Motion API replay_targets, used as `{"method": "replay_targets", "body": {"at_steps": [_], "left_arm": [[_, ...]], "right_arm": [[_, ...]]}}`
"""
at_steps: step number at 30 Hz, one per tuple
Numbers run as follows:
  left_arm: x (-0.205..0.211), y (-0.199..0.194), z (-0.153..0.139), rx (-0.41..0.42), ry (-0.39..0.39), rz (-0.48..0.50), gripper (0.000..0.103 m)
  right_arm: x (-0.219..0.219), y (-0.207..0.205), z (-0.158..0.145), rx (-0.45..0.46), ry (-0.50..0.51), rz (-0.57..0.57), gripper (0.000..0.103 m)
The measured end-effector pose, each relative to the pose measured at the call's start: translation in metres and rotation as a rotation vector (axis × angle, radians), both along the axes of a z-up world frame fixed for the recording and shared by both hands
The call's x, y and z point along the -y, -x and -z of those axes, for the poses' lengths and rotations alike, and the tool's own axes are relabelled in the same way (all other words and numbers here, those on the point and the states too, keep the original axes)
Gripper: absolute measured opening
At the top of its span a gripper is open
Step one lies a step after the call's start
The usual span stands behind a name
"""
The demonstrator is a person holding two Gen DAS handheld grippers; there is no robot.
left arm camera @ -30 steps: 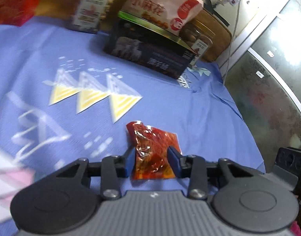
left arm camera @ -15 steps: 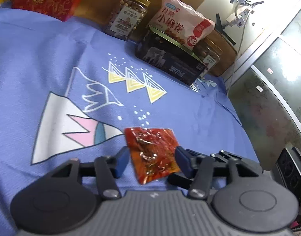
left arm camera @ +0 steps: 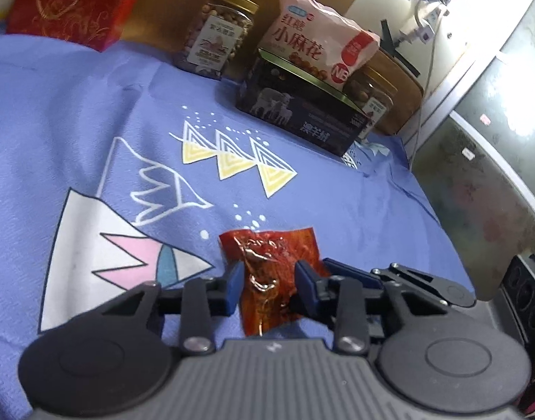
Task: Organize snacks
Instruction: 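Grasp the red spicy snack packet with the left gripper, then carry the red packet into the tin box and open the left gripper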
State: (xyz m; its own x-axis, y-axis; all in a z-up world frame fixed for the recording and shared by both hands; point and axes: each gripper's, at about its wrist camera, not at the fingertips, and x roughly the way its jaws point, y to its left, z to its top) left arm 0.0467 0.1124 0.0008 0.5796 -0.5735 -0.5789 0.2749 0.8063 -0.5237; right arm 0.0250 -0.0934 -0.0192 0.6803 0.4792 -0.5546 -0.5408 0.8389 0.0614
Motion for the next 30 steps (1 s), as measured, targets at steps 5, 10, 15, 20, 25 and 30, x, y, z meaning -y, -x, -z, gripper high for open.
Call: {"method": "replay_targets", "body": {"at_steps": [5,10,15,20,25,30], "left_arm": [[0.0,-0.003,-0.001,0.008,-0.013,-0.011,0.032],[0.005,-0.01,-0.002,0.004,-0.022,-0.015,0.032],[0.006,-0.015,-0.001,-0.011,-0.053,-0.004,0.034],[0.019,-0.009,-0.004,0.032,-0.106,0.019,0.039],[0.013,-0.021,-0.012,0.018,-0.08,-0.004,0.023],[0.022,-0.05,-0.041,0.081,-0.068,0.026,0.023]], "right_arm": [[-0.006,-0.002,0.0,0.006,-0.009,-0.025,0.027],[0.006,-0.01,0.0,-0.043,-0.085,-0.001,0.023],[0.032,-0.02,0.001,-0.168,-0.194,0.062,0.025],[0.018,-0.016,0.002,-0.153,-0.177,0.034,0.018],[0.024,-0.023,-0.003,-0.133,-0.194,0.05,0.014],[0.031,-0.043,-0.026,-0.048,-0.199,0.065,0.014]]}}
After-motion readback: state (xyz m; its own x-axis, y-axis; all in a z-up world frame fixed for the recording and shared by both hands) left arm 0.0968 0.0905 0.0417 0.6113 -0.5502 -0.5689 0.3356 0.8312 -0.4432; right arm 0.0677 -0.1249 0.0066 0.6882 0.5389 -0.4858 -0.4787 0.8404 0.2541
